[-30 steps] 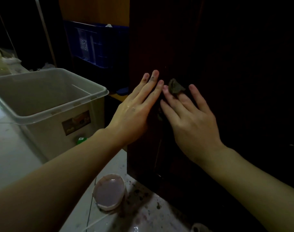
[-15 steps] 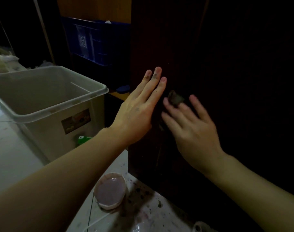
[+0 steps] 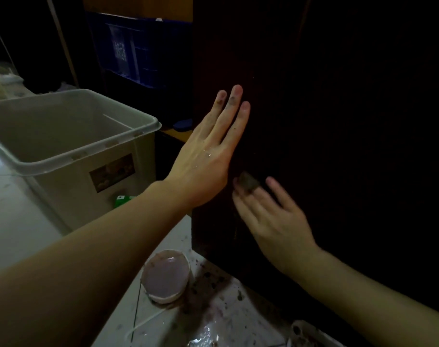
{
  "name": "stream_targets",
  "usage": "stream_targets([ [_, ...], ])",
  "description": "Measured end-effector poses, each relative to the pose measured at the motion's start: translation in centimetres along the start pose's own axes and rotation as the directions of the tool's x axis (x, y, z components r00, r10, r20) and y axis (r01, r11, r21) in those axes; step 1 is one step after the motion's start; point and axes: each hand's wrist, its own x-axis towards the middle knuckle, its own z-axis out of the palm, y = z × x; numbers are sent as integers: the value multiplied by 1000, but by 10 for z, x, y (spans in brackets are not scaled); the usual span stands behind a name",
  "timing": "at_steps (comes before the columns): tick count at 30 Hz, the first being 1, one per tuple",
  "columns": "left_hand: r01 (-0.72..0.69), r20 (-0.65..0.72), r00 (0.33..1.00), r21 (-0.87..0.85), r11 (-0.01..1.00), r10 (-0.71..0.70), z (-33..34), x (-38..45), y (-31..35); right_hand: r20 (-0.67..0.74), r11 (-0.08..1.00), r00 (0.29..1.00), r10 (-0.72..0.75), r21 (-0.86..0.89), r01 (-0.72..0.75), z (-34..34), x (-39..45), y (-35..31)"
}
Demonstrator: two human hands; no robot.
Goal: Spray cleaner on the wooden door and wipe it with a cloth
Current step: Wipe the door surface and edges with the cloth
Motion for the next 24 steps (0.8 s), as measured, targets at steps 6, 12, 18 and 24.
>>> stream_targets([
  [6, -14, -23, 1000, -49, 999, 12, 12, -4, 10, 112, 975, 975, -193, -89, 204, 31, -20, -12],
  [12, -42, -9, 999, 17, 999, 42, 12, -6, 1, 428, 888, 813, -395, -51, 458, 59, -51, -30],
  [18, -30, -13, 999, -10, 999, 30, 12, -6, 7, 65, 995, 994, -93, -33, 95, 24, -29, -9],
  [24, -43, -15, 999, 19, 999, 43, 18, -13, 14, 218, 953, 941, -260, -101, 286, 50, -39, -22],
])
